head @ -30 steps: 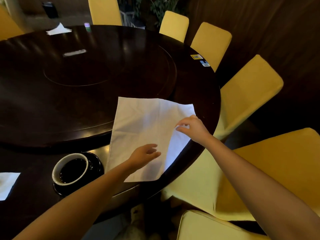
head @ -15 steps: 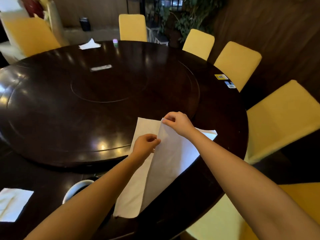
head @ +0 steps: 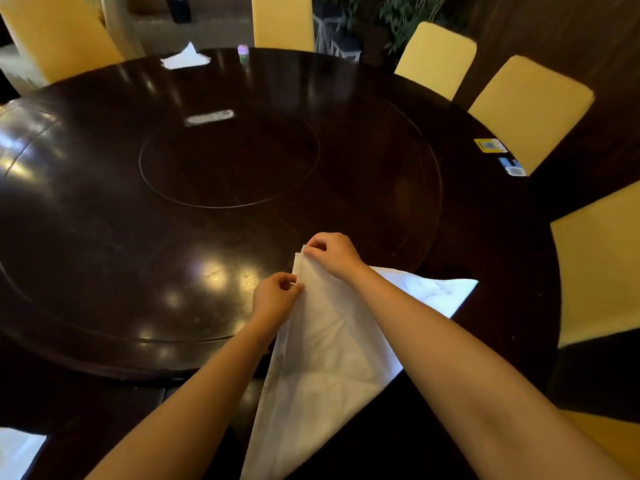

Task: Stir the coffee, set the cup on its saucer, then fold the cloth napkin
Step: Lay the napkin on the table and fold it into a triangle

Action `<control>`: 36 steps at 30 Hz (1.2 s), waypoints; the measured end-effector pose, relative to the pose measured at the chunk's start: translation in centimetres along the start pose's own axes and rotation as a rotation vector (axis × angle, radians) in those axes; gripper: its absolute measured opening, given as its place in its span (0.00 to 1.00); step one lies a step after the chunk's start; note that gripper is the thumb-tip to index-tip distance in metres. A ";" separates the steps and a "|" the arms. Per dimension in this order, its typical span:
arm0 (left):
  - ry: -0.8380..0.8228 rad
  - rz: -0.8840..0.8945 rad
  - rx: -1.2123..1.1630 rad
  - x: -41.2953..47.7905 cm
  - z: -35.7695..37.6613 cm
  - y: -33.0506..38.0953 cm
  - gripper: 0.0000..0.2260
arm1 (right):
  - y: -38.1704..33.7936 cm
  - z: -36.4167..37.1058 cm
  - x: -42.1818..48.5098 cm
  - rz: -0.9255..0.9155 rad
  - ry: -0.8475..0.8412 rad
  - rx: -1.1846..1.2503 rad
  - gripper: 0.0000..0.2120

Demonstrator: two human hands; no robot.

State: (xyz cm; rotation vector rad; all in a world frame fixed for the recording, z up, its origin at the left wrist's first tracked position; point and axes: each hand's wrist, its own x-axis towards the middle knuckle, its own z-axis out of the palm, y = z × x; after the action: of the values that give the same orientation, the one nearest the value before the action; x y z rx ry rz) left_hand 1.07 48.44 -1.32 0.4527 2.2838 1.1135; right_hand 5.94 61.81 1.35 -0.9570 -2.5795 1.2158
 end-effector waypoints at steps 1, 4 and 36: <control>0.019 0.004 0.035 0.6 0.1 -0.2 0.09 | 0.4 0.6 0.7 0.011 -0.011 -0.014 0.07; 0.049 0.025 0.116 1.8 0.3 -0.5 0.09 | 1.2 2.1 2.1 0.027 -0.032 -0.067 0.08; -0.081 0.467 0.886 -1.0 10.3 -0.8 0.33 | 24.7 -6.4 -12.5 0.189 0.062 -0.687 0.34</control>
State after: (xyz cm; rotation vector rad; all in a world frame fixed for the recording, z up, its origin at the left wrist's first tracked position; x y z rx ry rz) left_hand 8.10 53.80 -6.80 1.3857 2.5633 0.1696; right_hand 30.24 70.18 -10.75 -1.3393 -2.9505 0.2823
